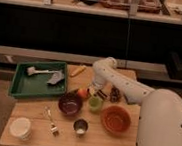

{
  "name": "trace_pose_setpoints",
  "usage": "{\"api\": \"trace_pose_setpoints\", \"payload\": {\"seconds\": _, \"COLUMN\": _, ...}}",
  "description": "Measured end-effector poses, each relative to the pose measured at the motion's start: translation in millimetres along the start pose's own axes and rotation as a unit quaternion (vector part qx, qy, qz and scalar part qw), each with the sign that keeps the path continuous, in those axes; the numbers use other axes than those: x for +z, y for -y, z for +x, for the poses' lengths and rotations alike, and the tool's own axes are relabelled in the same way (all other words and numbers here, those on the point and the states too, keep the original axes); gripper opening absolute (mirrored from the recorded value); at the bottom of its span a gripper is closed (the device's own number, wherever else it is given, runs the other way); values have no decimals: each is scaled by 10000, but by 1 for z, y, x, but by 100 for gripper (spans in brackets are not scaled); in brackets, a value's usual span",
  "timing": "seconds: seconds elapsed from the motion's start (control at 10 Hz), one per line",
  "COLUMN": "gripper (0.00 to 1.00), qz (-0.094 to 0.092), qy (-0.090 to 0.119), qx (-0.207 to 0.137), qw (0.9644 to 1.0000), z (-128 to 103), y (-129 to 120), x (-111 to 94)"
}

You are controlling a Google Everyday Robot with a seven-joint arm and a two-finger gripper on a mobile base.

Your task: Wipe purple bowl with eraser

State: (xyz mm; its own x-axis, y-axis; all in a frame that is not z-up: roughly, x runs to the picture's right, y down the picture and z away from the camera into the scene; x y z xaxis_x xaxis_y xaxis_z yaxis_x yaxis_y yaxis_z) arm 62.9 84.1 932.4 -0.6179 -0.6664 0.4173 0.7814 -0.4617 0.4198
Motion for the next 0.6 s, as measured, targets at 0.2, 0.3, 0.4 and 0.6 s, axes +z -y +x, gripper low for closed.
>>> {"api": "trace_pose_setpoints", "payload": {"seconds": 0.2, "gripper": 5, "qz": -104, "qy": -86, "qx": 213, "qw": 9997, "z": 4, "y": -11, "x": -24}}
{"api": "trace_pose_setpoints", "payload": {"seconds": 0.3, "gripper": 5, "qz": -115, "qy": -139, "qx": 246, "qw": 9995, "z": 13, "y": -9, "x": -45}}
{"api": "trace_pose_setpoints", "payload": {"seconds": 0.4, "gripper": 5, "qz": -111, "qy": -169, "qx": 224, "qw": 9995, "z": 21, "y": -4, "x": -63}}
{"api": "trace_pose_setpoints", "payload": {"seconds": 0.6, "gripper": 5, "qz": 34, "qy": -140, "qx": 56, "qw": 9999, "z": 46, "y": 21, "x": -99}}
